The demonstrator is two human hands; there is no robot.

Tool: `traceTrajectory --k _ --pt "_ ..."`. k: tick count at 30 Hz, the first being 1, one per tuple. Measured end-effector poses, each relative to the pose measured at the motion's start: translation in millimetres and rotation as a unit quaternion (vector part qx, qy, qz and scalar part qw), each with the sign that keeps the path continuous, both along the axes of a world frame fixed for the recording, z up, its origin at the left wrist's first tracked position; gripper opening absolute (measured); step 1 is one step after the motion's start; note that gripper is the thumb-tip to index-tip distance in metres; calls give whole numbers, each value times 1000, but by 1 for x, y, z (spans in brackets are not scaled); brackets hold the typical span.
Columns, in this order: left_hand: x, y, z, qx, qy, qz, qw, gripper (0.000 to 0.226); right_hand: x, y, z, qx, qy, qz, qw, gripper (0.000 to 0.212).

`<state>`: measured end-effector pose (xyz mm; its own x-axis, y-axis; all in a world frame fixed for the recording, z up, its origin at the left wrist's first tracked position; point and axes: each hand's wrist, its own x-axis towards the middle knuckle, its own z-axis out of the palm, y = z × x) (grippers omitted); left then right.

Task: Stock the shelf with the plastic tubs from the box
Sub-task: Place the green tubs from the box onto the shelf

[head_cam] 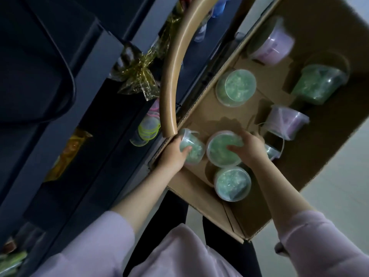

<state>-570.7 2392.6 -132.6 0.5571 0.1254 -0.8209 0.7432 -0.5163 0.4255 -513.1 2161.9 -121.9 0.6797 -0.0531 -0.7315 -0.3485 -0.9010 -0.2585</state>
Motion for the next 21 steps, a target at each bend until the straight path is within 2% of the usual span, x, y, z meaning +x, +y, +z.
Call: traceTrajectory --k 5,7,11,14,16,19,21 --pt "1 -4 8 7 -12 3 1000 53 -5 -10 12 49 -97 -55 993 34" --pt "3 -6 21 7 -29 15 999 48 -10 -20 23 86 -109 -137 981 24" --pt "0 -14 57 -21 -83 47 995 42 -20 -39 61 227 -110 -345 904 27" --pt "-8 -35 96 -70 -112 142 981 34 -23 -54 97 313 -111 -412 849 16" --pt "-19 -52 123 -93 -141 203 964 27 -25 -66 124 367 -105 -416 826 18" --pt "-42 -77 177 -122 -175 299 930 12 -29 -85 177 425 -100 -409 801 41" --pt "-61 -91 226 -147 -204 363 897 13 -33 -94 224 454 -98 -397 792 44"
